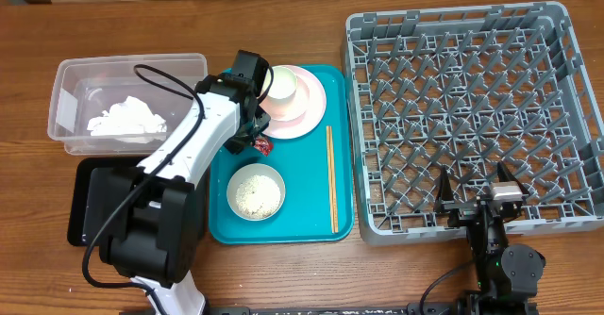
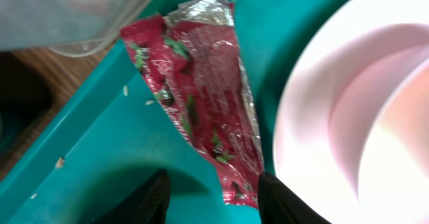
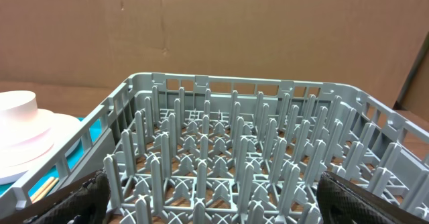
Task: Sort waste into correct bins and load items into the dishwasher
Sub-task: 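Grasp the red wrapper with the left gripper and lift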
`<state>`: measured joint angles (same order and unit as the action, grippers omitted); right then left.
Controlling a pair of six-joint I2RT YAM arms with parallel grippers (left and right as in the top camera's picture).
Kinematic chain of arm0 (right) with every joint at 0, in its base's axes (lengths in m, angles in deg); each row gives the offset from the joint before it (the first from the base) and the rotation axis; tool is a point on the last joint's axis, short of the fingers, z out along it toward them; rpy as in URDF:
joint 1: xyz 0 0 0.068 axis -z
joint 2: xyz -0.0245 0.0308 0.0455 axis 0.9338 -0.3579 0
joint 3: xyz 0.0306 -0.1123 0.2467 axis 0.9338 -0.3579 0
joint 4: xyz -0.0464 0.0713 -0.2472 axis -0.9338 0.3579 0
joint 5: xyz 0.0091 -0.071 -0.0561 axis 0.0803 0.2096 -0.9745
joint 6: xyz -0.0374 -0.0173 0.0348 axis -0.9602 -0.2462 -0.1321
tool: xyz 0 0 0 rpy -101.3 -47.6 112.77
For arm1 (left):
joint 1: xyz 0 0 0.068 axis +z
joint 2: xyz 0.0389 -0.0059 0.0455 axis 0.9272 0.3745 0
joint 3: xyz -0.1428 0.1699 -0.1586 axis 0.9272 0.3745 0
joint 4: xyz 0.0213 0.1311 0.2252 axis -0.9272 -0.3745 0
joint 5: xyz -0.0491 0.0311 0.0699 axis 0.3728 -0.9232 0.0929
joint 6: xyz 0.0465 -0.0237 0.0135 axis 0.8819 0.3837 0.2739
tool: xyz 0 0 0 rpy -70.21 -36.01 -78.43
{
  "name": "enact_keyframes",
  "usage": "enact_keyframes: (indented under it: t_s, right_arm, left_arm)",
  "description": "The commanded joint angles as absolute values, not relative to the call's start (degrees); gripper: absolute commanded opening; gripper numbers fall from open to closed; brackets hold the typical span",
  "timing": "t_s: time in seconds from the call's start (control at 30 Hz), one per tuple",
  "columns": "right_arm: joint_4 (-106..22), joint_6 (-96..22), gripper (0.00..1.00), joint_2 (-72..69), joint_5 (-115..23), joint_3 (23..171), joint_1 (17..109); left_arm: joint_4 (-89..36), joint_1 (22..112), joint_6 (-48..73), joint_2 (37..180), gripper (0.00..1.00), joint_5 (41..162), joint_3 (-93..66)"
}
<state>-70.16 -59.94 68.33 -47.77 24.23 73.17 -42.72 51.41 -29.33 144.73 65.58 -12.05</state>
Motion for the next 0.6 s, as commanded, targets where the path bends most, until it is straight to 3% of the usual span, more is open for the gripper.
enact_keyframes:
  t_s: [0.0, 0.57]
  right_arm:
    - [-70.49, -60.13, 1.0, 68.9, -47.44, 23.62, 73.17]
    - [-70.49, -60.13, 1.0, 68.9, -47.42, 23.62, 73.17]
  left_arm:
    - [-41.67, 50.36, -25.18, 145.26, 0.45, 64.36, -11.59]
    - [-41.08, 50.29, -24.83, 145.3, 0.48, 64.38, -11.24]
